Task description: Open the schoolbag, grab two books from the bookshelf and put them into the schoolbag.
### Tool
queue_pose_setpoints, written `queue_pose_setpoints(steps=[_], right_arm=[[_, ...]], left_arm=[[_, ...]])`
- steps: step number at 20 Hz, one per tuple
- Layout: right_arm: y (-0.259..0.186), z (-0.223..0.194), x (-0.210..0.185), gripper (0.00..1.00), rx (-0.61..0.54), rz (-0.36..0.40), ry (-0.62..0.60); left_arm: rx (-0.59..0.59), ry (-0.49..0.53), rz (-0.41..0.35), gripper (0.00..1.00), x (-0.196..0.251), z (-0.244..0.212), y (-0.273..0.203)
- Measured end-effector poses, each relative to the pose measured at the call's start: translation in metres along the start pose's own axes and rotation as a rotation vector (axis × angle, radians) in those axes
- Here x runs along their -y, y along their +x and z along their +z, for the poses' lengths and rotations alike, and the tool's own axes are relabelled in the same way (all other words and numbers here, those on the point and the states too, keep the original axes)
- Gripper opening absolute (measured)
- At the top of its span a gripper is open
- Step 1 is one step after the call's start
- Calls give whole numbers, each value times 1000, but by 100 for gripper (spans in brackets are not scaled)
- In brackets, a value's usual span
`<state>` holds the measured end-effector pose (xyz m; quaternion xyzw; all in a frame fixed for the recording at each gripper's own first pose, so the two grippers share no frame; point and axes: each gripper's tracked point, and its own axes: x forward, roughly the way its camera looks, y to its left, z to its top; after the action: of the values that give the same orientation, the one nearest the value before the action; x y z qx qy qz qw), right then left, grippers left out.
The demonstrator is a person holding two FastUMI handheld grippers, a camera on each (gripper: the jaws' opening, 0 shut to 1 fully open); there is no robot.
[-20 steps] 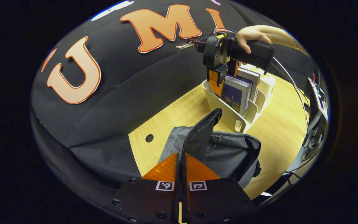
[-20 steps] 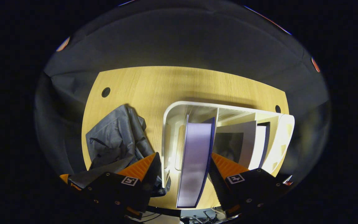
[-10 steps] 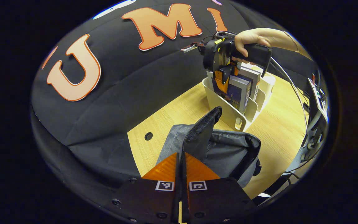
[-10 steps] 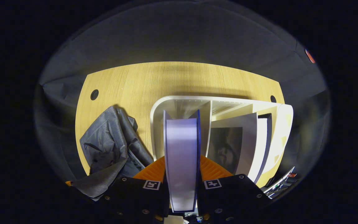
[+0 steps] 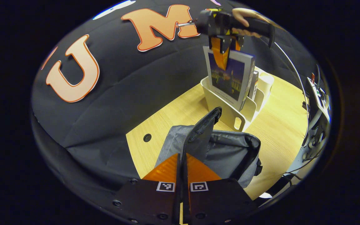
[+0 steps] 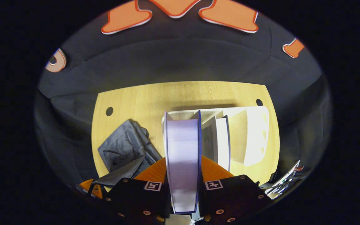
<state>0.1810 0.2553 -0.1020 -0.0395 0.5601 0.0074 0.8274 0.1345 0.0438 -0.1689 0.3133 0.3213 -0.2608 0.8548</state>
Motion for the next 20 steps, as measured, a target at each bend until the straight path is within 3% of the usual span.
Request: queue_pose_setpoints(steps=[4,10,15,20], right_arm=[[-63,-13,13,35,61,17,39],[-140,-72,34,35,173,67,84],[-146,-139,21,35,198,242,229],[-94,-190,-11,35,169,467,422]], left_arm=[[3,12,-6,4,-1,0,6],[-11,41,-10,4,2,-2,15],[-10,101,1,4,2,5,11],[5,158,19,4,-4,15,4]])
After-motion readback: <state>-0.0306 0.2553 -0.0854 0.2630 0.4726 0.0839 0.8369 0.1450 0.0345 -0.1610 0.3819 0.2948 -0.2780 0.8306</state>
